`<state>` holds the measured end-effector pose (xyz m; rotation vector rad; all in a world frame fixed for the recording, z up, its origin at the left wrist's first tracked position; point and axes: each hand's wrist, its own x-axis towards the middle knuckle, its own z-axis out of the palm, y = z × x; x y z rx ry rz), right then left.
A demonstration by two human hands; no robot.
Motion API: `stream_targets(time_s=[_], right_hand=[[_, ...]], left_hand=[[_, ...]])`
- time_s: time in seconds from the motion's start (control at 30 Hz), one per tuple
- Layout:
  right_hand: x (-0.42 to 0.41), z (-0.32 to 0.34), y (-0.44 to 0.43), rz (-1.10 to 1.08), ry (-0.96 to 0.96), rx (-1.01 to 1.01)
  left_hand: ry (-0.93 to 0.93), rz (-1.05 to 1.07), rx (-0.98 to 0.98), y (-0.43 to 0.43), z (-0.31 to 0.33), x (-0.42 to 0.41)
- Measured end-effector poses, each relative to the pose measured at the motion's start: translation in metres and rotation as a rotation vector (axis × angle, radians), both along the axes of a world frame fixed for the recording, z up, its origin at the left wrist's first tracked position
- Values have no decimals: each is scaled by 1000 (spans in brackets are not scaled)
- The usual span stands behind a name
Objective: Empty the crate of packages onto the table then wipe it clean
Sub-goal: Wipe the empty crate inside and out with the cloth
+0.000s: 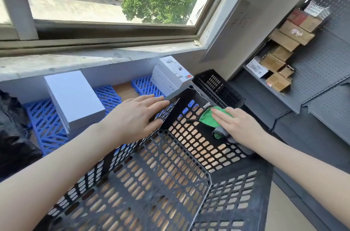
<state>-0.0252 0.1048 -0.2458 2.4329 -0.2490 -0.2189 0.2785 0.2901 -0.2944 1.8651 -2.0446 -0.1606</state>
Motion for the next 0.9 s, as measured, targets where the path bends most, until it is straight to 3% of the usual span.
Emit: stream_targets(time_s=[0.17,0.37,0.63,0.77,0.9], right_hand=[[-63,-1,5,45,96,17],[-33,-7,-11,68,118,5],[53,-30,-49,134,-156,16],[30,-35,-44,54,-351,223],[-23,-25,-30,-15,-340,344]], left_hand=[[9,2,-7,1,1,-1],[5,3,1,2,1,-2],[15,15,-11,2,3,-2],[20,11,-9,3,5,-2],[9,11,-1,4,6,-2]])
